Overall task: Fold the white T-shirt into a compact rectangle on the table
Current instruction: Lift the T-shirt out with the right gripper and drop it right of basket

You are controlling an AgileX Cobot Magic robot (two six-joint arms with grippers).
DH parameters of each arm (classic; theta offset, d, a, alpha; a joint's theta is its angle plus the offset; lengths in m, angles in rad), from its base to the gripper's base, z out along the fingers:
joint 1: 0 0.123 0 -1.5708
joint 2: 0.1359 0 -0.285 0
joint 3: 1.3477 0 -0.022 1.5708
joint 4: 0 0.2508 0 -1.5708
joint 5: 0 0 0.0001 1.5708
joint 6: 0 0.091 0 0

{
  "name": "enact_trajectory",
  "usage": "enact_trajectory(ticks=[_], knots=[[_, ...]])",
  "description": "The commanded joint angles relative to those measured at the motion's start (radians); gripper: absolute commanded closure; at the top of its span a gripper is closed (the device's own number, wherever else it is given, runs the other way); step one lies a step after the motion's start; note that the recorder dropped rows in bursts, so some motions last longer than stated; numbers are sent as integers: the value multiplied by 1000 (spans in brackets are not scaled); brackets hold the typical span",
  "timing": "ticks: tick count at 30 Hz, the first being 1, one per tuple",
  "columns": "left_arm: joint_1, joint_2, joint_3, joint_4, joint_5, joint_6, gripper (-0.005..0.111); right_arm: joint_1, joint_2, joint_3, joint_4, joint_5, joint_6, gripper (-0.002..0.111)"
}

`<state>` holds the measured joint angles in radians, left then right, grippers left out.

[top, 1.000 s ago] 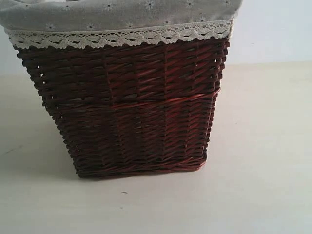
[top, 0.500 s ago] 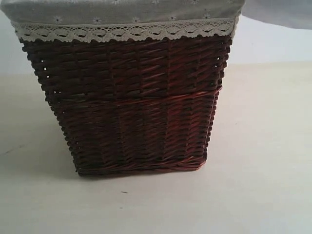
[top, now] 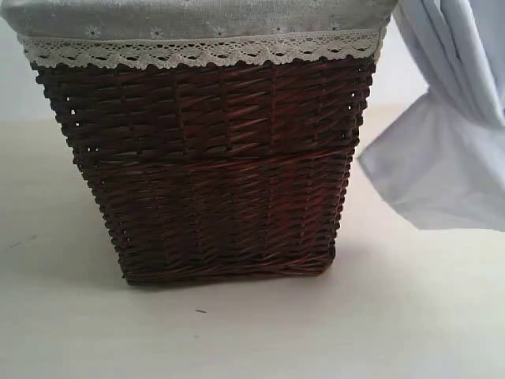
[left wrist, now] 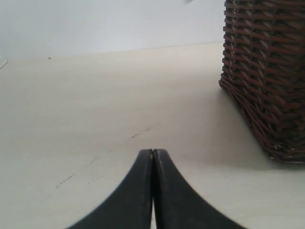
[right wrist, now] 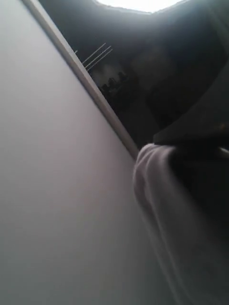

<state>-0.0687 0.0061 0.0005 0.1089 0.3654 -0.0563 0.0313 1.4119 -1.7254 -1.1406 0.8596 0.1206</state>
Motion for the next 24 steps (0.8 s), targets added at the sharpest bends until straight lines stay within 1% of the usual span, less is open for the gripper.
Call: enact_trajectory(ticks=[1, 3, 7, 13, 16, 19, 24], knots=[[-1, -6, 0, -1, -6, -3, 107, -47, 20, 108, -14, 15, -41, 108], [-1, -6, 0, -1, -6, -3, 107, -71, 29, 130, 8, 22, -41, 108], [-1, -6, 0, -1, -6, -3, 107, -153, 51, 169, 97, 23, -47, 108], [-1, -6, 0, -1, -6, -3, 107, -244, 115, 184, 215, 47, -67, 108], [-1, -6, 0, -1, -6, -3, 107, -275, 165, 184, 279, 87, -140, 108], [-1, -6, 0, -1, -6, -3, 107, -308, 208, 184, 367, 86, -157, 108], [-1, -6, 0, -1, -6, -3, 107, -318, 300, 184, 399, 161, -229, 108]])
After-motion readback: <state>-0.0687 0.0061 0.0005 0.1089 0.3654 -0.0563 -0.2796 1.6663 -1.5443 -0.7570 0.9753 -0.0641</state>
